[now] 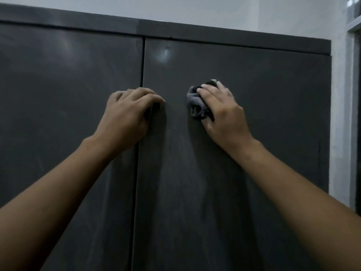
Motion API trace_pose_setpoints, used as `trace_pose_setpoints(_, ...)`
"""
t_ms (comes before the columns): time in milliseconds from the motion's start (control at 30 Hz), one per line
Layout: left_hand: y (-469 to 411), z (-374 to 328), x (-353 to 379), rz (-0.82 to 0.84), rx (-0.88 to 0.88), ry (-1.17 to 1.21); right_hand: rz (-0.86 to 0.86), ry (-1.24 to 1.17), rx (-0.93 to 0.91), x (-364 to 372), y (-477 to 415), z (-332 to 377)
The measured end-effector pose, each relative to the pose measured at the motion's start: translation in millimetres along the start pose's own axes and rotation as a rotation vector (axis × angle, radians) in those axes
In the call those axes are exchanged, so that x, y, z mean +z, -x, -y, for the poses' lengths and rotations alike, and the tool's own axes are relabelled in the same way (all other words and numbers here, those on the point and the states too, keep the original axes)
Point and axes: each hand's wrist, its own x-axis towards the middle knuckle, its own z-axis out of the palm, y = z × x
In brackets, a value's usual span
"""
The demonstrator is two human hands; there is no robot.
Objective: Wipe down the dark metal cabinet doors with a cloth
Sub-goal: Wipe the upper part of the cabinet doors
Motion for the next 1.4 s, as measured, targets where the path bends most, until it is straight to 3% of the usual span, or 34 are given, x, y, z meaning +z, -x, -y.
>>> trace_pose_setpoints(167, 2.7, 8.7, -0.4, -0.058, -0.061, -0.048, 0.058, -0.017, -0.25, 31.3, 13.8, 43.9)
trace_pose_setpoints(300, 2.4, 13.4, -4.1, -0.071, -0.065, 0.035, 0.276, -0.092, -0.557, 35.3, 25.9, 56.5)
trace_pose_setpoints(367, 4.1, 14.4, -3.8, -0.037, -0.016, 0.057, 0.343, -0.017, -0.62, 28.8, 18.9, 48.3)
trace_pose_setpoints(567, 7.7, 30.8, -20.3, 0.02, -0.03, 0.144, 0.071, 0.03, -0.172, 33.5, 0.0, 63.8)
trace_pose_setpoints(667, 9.1, 36.1, -21.5, 0.032, -0.058, 0.114, 0.057, 0.029, -0.263, 43.3, 18.4, 90.4)
trace_pose_setpoints(833, 11.7, 39.3, -17.2, 0.021, -0.026, 0.117, 0.229, 0.002, -0.527, 32.4, 34.1, 86.9)
trace_pose_setpoints(900, 13.8, 43.8, -15.9, 0.031, -0.007, 0.141, 0.197, 0.019, -0.464, 24.3, 27.2, 72.4)
trace_pose_setpoints(1000, 18.8, 48.9, -14.4, 0.06, 0.024, 0.179, 0.064, 0.035, -0.168, 23.2, 16.9, 64.9)
trace_pose_setpoints(1067, 21.7, 51.2, -13.2, 0.081, 0.042, 0.22, 0.027, 0.039, -0.074, 30.6, 19.5, 72.4)
trace_pose_setpoints(1300, 27.3, 51.0, -6.6, 0.052, 0.098, 0.2, 0.33, -0.036, -0.484, 18.1, 51.9, 64.9)
trace_pose_setpoints(1400, 28.9, 44.5, -6.5, 0.085, 0.146, 0.172, 0.27, 0.01, -0.38, 7.8, 43.5, 46.0)
